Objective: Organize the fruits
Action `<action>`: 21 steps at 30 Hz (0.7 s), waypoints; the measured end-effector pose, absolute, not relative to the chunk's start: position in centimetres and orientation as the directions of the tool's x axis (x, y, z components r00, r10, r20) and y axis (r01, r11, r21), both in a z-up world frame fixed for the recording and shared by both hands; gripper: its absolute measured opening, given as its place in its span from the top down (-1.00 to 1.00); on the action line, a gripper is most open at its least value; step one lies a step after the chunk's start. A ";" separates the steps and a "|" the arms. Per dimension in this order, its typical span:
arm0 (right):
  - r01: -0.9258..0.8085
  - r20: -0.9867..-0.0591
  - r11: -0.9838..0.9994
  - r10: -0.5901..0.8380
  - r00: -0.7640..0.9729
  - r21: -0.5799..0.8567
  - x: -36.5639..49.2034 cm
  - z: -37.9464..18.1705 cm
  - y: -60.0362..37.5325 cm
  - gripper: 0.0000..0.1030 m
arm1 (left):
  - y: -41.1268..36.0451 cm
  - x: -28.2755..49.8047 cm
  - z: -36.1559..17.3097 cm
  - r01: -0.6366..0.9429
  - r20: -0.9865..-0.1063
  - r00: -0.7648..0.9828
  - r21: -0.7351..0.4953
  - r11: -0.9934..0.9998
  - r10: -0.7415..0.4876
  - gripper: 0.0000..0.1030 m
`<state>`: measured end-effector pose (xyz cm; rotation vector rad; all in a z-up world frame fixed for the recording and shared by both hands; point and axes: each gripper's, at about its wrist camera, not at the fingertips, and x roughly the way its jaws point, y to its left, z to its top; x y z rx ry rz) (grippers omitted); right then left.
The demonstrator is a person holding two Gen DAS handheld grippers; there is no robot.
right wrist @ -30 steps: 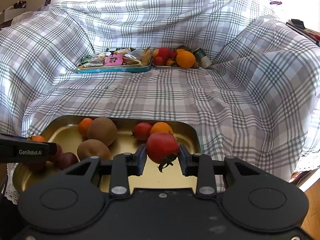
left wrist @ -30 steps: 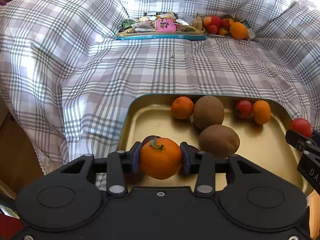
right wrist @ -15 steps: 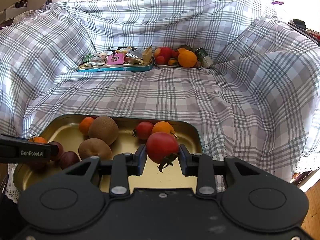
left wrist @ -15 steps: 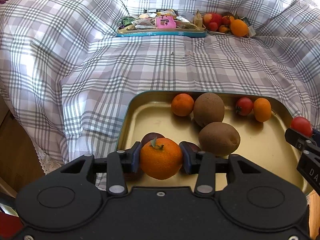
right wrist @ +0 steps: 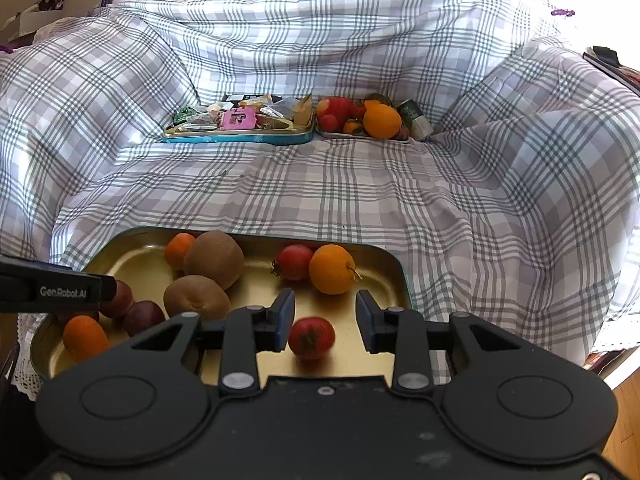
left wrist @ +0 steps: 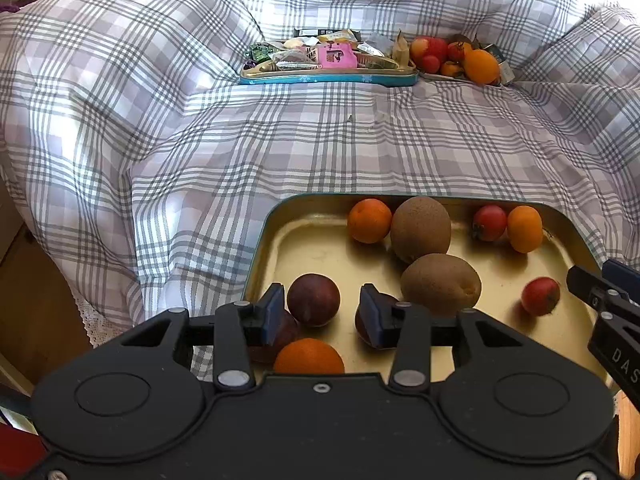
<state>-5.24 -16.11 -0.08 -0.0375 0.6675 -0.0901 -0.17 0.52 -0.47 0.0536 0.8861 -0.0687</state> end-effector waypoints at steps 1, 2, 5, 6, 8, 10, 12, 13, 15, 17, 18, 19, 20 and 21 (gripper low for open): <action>0.071 -0.616 0.995 -0.096 0.782 -0.065 -5.2 -0.1 -16.1 0.33 | 0.5 -0.1 -0.5 0.081 -0.776 0.630 0.020 0.997 -0.036 0.01; 0.072 -0.615 0.995 -0.098 0.783 -0.067 -5.2 -0.1 -16.1 0.33 | 0.5 -0.1 -0.5 0.078 -0.777 0.629 0.022 0.997 -0.032 0.01; 0.076 -0.616 0.995 -0.100 0.781 -0.066 -5.2 -0.1 -16.2 0.32 | 0.6 -0.1 -0.5 0.074 -0.779 0.627 0.025 0.997 -0.027 0.01; 0.078 -0.617 0.995 -0.102 0.781 -0.066 -5.2 -0.1 -16.3 0.32 | 0.6 -0.1 -0.5 0.074 -0.780 0.625 0.028 0.997 -0.024 0.01; 0.080 -0.618 0.995 -0.103 0.780 -0.065 -5.2 -0.1 -16.3 0.32 | 0.5 -0.1 -0.5 0.074 -0.779 0.626 0.031 0.997 -0.022 0.01; 0.080 -0.617 0.995 -0.104 0.780 -0.066 -5.3 -0.1 -16.3 0.33 | 0.4 -0.2 -0.4 0.074 -0.775 0.631 0.034 0.997 -0.020 0.01; 0.081 -0.616 0.994 -0.105 0.781 -0.067 -5.3 -0.1 -16.3 0.33 | 0.4 -0.4 -0.3 0.073 -0.772 0.636 0.036 0.997 -0.019 0.01; 0.082 -0.616 0.994 -0.106 0.780 -0.068 -5.3 -0.1 -16.3 0.33 | 0.4 -0.4 -0.2 0.072 -0.770 0.638 0.038 0.997 -0.017 0.01; 0.084 -0.617 0.994 -0.108 0.779 -0.067 -5.3 -0.1 -16.3 0.32 | 0.4 -0.4 -0.2 0.070 -0.769 0.639 0.038 0.997 -0.015 0.01; 0.086 -0.619 0.994 -0.107 0.778 -0.063 -5.3 -0.1 -16.3 0.32 | 0.5 -0.4 -0.2 0.066 -0.771 0.637 0.037 0.997 -0.014 0.01; 0.088 -0.621 0.994 -0.107 0.776 -0.061 -5.2 -0.2 -16.4 0.32 | 0.6 -0.4 -0.2 0.063 -0.772 0.635 0.035 0.997 -0.013 0.01; 0.090 -0.622 0.994 -0.107 0.775 -0.059 -5.2 -0.2 -16.4 0.33 | 0.6 -0.4 -0.2 0.061 -0.773 0.634 0.034 0.998 -0.013 0.01; 0.091 -0.623 0.994 -0.108 0.775 -0.059 -5.2 -0.2 -16.4 0.33 | 0.7 -0.4 -0.2 0.059 -0.775 0.632 0.032 0.998 -0.012 0.01; 0.092 -0.623 0.994 -0.108 0.774 -0.058 -5.2 -0.2 -16.4 0.33 | 0.7 -0.4 -0.2 0.058 -0.776 0.631 0.032 0.998 -0.012 0.01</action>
